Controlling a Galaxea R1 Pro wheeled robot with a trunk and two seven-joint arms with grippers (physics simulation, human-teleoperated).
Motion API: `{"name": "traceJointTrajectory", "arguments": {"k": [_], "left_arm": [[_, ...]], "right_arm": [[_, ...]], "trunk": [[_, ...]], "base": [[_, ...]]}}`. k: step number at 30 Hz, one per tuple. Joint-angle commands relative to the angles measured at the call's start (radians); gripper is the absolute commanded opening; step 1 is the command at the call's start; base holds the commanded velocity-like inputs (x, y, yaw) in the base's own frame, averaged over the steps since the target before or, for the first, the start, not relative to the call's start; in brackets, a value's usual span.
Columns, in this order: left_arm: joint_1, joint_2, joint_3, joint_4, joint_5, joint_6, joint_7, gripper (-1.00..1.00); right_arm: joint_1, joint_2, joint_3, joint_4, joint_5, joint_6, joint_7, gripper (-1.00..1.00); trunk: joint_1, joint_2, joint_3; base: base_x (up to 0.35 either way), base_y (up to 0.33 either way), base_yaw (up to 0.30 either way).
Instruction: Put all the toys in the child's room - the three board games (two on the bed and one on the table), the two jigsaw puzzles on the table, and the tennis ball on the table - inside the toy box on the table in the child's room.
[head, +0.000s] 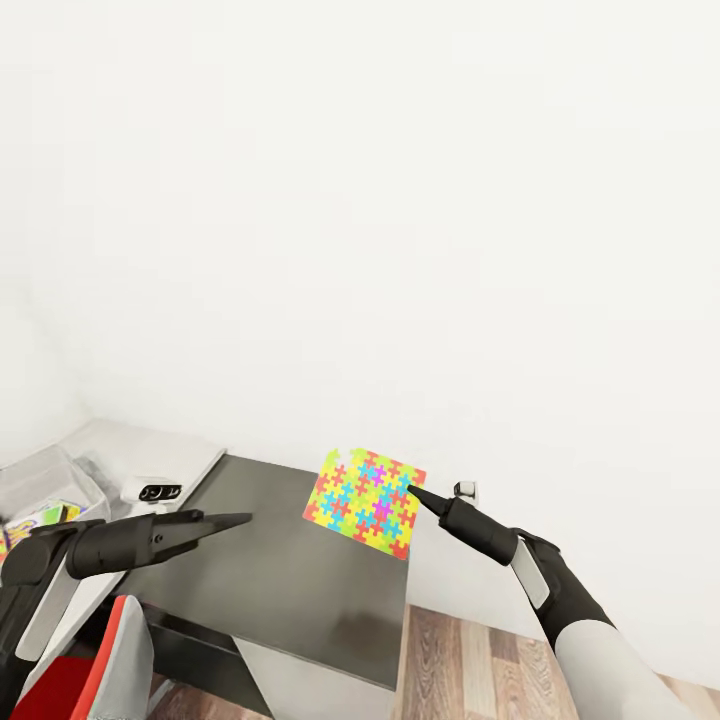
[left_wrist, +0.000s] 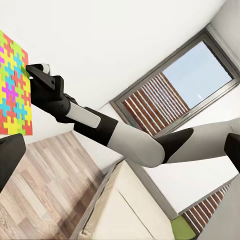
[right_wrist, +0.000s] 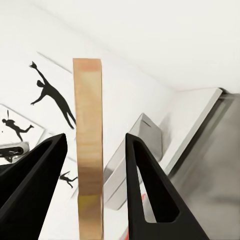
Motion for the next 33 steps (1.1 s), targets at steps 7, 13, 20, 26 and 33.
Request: {"name": "traceJointTrajectory", "arguments": {"k": [7, 13, 20, 26, 33], "left_arm": [[-0.001, 0.002, 0.001, 0.000, -0.001, 0.010, -0.004, 1.00], [-0.001, 0.002, 0.000, 0.000, 0.000, 0.009, -0.004, 1.00], [-0.001, 0.000, -0.001, 0.000, 0.000, 0.008, -0.004, 1.00], [-0.001, 0.000, -0.001, 0.000, 0.000, 0.006, -0.004, 1.00], [-0.001, 0.000, -0.001, 0.000, 0.000, 0.002, -0.004, 1.00]], "right_arm": [[-0.001, 0.001, -0.001, 0.000, -0.003, 0.009, 0.002, -1.00], [-0.001, 0.001, -0.001, 0.000, -0.003, 0.008, 0.002, -1.00], [-0.001, 0.001, -0.001, 0.000, -0.003, 0.002, 0.002, -1.00], [-0.001, 0.000, -0.001, 0.000, -0.003, -0.017, 0.002, -1.00], [-0.001, 0.000, -0.001, 0.001, -0.003, -0.021, 0.002, -1.00]], "trunk": [[0.001, -0.002, 0.010], [0.001, -0.002, 0.019], [0.001, -0.002, 0.031], [0.001, -0.002, 0.041], [0.001, -0.002, 0.053]], "base": [[-0.008, 0.000, 0.085], [-0.001, 0.000, 0.088], [0.000, 0.000, 0.090], [0.000, 0.000, 0.090], [-0.015, 0.000, 0.090]]}}
